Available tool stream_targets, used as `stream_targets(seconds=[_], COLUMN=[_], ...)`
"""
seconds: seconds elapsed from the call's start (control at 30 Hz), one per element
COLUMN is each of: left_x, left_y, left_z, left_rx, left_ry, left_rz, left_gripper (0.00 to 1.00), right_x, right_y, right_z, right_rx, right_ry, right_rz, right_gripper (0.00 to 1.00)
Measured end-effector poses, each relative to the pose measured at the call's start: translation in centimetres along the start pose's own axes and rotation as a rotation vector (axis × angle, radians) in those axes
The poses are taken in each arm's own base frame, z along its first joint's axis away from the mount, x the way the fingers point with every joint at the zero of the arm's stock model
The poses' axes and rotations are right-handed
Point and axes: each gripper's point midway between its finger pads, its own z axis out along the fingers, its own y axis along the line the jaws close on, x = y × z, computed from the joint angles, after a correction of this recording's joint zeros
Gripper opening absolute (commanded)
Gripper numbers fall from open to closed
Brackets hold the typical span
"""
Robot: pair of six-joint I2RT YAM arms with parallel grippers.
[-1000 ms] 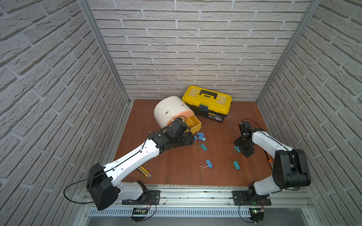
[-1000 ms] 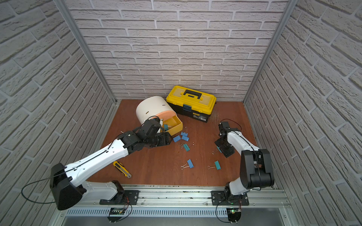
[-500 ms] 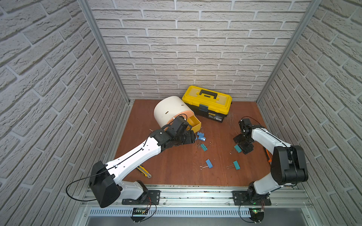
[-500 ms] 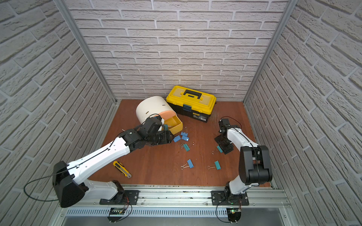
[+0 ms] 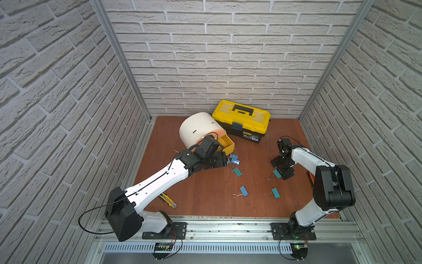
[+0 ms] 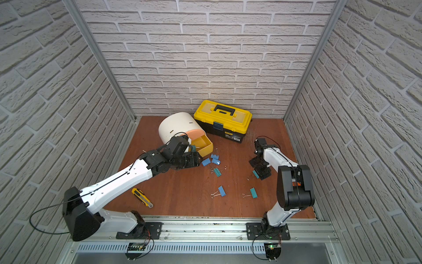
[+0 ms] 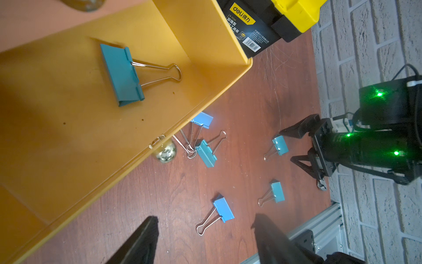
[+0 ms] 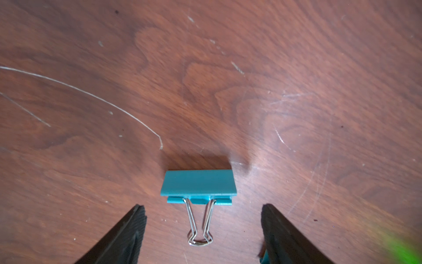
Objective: Put the binder clips in the drawer according to color
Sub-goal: Pick up the binder clip at the center of the board.
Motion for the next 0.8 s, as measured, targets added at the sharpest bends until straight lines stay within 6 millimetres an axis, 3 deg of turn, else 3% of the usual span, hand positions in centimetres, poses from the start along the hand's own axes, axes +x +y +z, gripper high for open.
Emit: stream_targets(seconds=[0.47,0.8], left_x=[-0.1,-0.1], left_y=[0.2,0.4], left_z=[0.0,0.0], left_rx=[-0.005,-0.011], left_ry=[-0.001,0.000], left_rz=[-0.003,-0.007], left_gripper=[0.71,0.71], right_x=[-0.3,-0.8], right_y=[-0.1,0.1], right_z=[1.2,1.5], right_rx=[0.023,0.015], right_ry=[0.008,0.004], right_rz=[0.029,0.039], right_gripper=[0.77,0.68])
